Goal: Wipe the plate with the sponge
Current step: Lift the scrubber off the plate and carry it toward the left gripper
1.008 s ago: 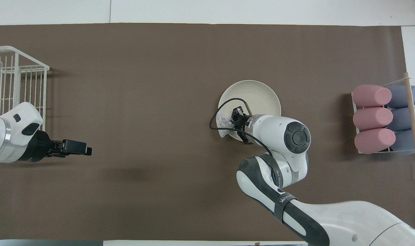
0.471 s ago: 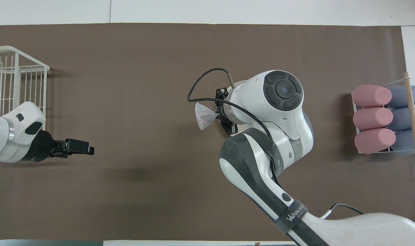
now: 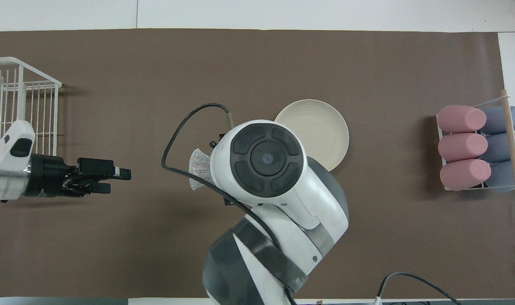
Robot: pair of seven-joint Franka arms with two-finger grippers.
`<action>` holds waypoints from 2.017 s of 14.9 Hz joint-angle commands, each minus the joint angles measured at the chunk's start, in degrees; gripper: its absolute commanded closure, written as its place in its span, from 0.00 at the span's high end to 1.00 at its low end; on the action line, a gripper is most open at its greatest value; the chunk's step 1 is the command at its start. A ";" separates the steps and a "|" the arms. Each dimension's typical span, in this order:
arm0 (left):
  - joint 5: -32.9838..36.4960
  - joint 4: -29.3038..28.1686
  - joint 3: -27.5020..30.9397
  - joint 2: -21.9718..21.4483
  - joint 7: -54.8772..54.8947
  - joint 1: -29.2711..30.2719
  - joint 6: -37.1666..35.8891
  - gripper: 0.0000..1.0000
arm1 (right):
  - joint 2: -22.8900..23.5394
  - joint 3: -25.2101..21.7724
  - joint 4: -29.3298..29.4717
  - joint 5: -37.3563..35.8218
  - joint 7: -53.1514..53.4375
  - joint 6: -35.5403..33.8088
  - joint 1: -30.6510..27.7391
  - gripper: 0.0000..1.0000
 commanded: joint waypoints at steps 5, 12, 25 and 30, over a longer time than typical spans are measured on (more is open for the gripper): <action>-20.24 -1.73 -0.21 2.06 0.50 0.18 -4.71 1.00 | -2.15 0.27 0.57 -7.37 5.51 -10.11 4.77 0.00; -29.74 -3.93 -0.21 5.15 5.43 -5.71 -4.79 1.00 | -1.98 0.27 0.66 -7.28 6.83 -9.06 5.13 0.00; -29.84 -5.51 -0.12 5.15 5.34 -7.91 -10.07 0.00 | -2.24 0.09 0.66 -7.28 6.12 -8.80 4.43 0.00; -29.84 -5.51 -0.12 5.15 3.85 -7.82 -10.24 0.00 | -2.33 0.09 0.66 -7.28 6.12 -8.71 4.43 0.00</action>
